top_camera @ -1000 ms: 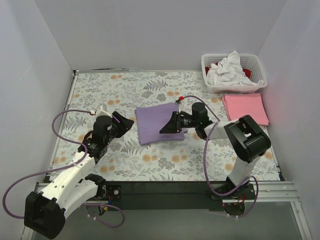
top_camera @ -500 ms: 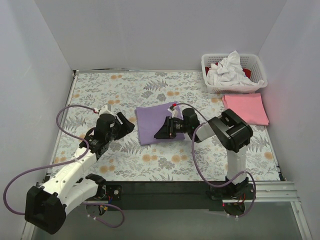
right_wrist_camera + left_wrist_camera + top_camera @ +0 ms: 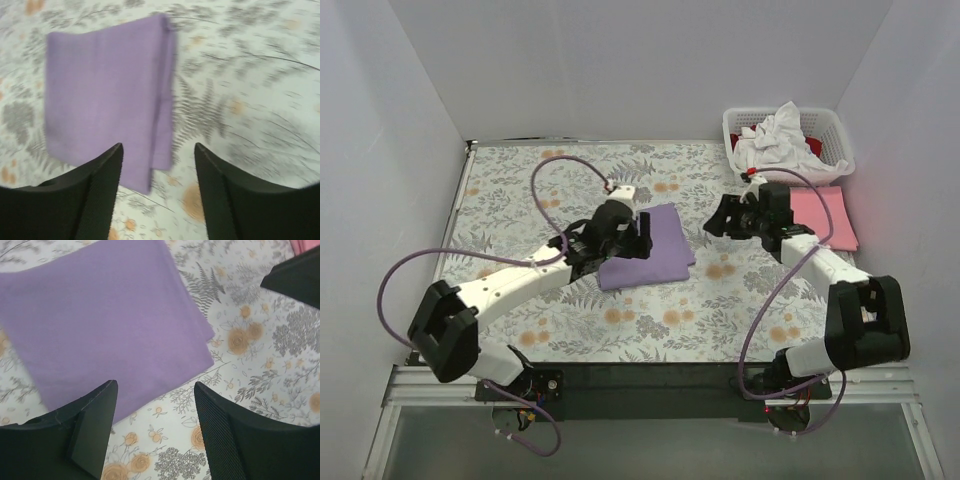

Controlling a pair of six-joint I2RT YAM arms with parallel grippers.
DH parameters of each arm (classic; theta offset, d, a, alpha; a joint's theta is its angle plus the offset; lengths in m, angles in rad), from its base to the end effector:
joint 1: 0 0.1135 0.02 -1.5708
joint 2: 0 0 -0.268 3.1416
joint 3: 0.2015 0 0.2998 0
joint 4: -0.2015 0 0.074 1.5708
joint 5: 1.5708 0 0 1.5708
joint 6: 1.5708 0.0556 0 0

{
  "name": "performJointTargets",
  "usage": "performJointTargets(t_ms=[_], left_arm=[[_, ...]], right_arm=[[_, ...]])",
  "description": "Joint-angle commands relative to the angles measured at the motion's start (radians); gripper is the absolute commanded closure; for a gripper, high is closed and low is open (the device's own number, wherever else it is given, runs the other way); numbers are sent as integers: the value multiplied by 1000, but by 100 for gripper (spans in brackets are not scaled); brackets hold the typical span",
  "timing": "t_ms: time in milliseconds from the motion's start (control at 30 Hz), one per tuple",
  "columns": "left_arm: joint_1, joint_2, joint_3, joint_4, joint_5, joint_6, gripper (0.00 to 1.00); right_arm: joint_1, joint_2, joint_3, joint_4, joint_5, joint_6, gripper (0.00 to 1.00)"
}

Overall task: Fold and stack the t-shirts
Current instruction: Fold the tshirt

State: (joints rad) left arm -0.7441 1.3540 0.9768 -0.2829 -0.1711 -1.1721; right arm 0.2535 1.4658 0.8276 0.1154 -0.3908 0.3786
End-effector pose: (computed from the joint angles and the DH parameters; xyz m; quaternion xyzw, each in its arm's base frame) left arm 0.2707 -0.2364 0.2439 -0.2267 0.8664 -0.3143 0.3148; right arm 0.3550 0.1139 0.1906 -0.0439 0.8538 0.3123 0.4143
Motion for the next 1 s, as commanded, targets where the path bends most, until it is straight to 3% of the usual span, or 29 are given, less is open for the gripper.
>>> performJointTargets(t_ms=[0, 67, 300, 567, 667, 800, 967], left_arm=[[-124, 112, 121, -7, -106, 176, 39], [-159, 213, 166, -18, -113, 222, 41], [-248, 457, 325, -16, -110, 282, 44], [-342, 622, 405, -9, -224, 399, 48], [-354, 663, 419, -7, -246, 411, 58], [-354, 686, 427, -6, -251, 411, 61], [-356, 712, 415, -4, -257, 405, 73]], right_arm=[[-78, -122, -4, -269, 220, -164, 31], [-118, -183, -21, -311, 257, -142, 20], [-187, -291, -94, -347, 264, -96, 2], [-204, -263, -137, -349, 188, -96, 2], [-204, -236, -137, -345, 141, -106, 3], [-204, -214, -153, -324, 99, -109, 6], [-204, -182, -160, -275, 38, -90, 10]])
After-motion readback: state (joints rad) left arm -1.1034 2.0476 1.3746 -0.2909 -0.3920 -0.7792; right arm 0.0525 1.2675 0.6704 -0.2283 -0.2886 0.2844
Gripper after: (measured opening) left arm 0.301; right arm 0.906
